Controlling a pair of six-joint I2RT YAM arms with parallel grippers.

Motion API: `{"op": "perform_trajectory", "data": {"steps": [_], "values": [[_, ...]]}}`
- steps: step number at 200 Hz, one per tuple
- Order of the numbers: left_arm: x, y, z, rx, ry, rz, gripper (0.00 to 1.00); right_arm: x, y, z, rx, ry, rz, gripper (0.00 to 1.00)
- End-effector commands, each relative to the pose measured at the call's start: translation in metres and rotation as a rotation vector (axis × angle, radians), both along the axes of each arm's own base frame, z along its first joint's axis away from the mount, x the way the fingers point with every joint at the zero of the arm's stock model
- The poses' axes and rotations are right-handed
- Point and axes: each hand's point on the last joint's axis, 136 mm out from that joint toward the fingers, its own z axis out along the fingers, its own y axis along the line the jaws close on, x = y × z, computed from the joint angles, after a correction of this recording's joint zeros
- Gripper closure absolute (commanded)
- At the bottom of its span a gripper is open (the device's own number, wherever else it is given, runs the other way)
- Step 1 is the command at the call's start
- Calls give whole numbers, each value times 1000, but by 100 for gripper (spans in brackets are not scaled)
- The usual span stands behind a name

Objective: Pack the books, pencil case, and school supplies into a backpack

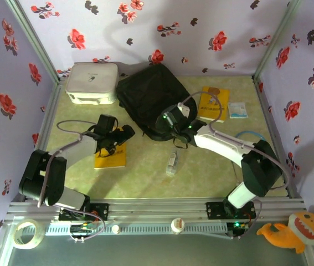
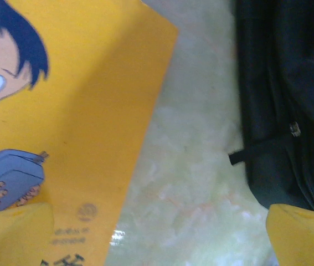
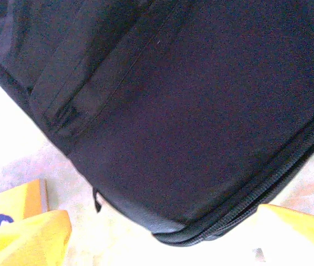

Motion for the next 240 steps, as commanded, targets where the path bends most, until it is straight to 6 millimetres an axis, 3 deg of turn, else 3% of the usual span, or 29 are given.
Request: {"op": "perform_trajectory", "data": {"steps": [1, 18, 49, 89, 117, 140, 180, 240], "values": [[-1, 10, 27, 16, -22, -78, 0, 0, 37, 11, 42, -14, 107, 14], [1, 38, 37, 49, -46, -47, 0, -5, 61, 5, 42, 11, 175, 15], [-8, 92, 35, 100, -32, 38, 0, -18, 108, -12, 22, 57, 295, 20], [-25, 123, 17, 145, 21, 63, 0, -31, 157, -39, 1, 138, 435, 29], [-31, 124, 0, 152, 69, 35, 0, -36, 185, -52, 11, 189, 496, 33], [-30, 119, -8, 122, 98, 12, 2, -38, 195, -65, -11, 223, 514, 39], [-30, 110, -17, 116, 126, -23, 11, -43, 203, -85, -9, 286, 522, 54], [-32, 102, -29, 109, 171, -60, 14, -49, 204, -110, -29, 356, 536, 71]]}}
